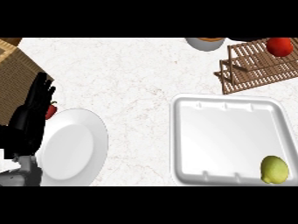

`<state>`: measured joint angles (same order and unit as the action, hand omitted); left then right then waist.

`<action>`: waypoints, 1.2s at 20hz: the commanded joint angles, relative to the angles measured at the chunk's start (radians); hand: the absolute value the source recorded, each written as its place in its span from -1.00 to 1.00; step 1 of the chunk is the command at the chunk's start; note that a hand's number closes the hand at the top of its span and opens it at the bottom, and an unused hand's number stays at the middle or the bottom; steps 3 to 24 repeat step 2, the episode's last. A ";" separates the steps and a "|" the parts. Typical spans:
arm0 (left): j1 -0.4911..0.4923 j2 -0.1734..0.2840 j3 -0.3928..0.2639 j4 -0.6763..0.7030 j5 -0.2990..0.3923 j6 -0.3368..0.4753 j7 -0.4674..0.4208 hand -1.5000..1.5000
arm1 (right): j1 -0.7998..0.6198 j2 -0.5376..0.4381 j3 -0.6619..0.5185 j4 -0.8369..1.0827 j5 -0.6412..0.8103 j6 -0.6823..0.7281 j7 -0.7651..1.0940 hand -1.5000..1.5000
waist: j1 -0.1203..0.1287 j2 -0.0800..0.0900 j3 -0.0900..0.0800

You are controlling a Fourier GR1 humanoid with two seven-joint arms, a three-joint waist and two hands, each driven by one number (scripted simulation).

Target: Pick the tomato from the tray and place it in the tiered shelf

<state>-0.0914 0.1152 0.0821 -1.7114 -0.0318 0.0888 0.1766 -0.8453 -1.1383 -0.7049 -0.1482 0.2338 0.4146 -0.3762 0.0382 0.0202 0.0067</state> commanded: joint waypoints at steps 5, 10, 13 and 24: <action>-0.004 -0.003 0.006 -0.003 0.005 0.003 0.000 0.00 | 0.056 -0.037 -0.021 0.003 -0.022 0.070 -0.045 -1.00 | 0.003 0.002 0.001; -0.004 -0.003 0.006 -0.003 0.005 0.003 0.000 0.00 | 0.056 -0.037 -0.021 0.003 -0.022 0.070 -0.045 -1.00 | 0.003 0.002 0.001; -0.004 -0.003 0.006 -0.003 0.005 0.003 0.000 0.00 | 0.056 -0.037 -0.021 0.003 -0.022 0.070 -0.045 -1.00 | 0.003 0.002 0.001; -0.004 -0.003 0.006 -0.003 0.005 0.003 0.000 0.00 | 0.056 -0.037 -0.021 0.003 -0.022 0.070 -0.045 -1.00 | 0.003 0.002 0.001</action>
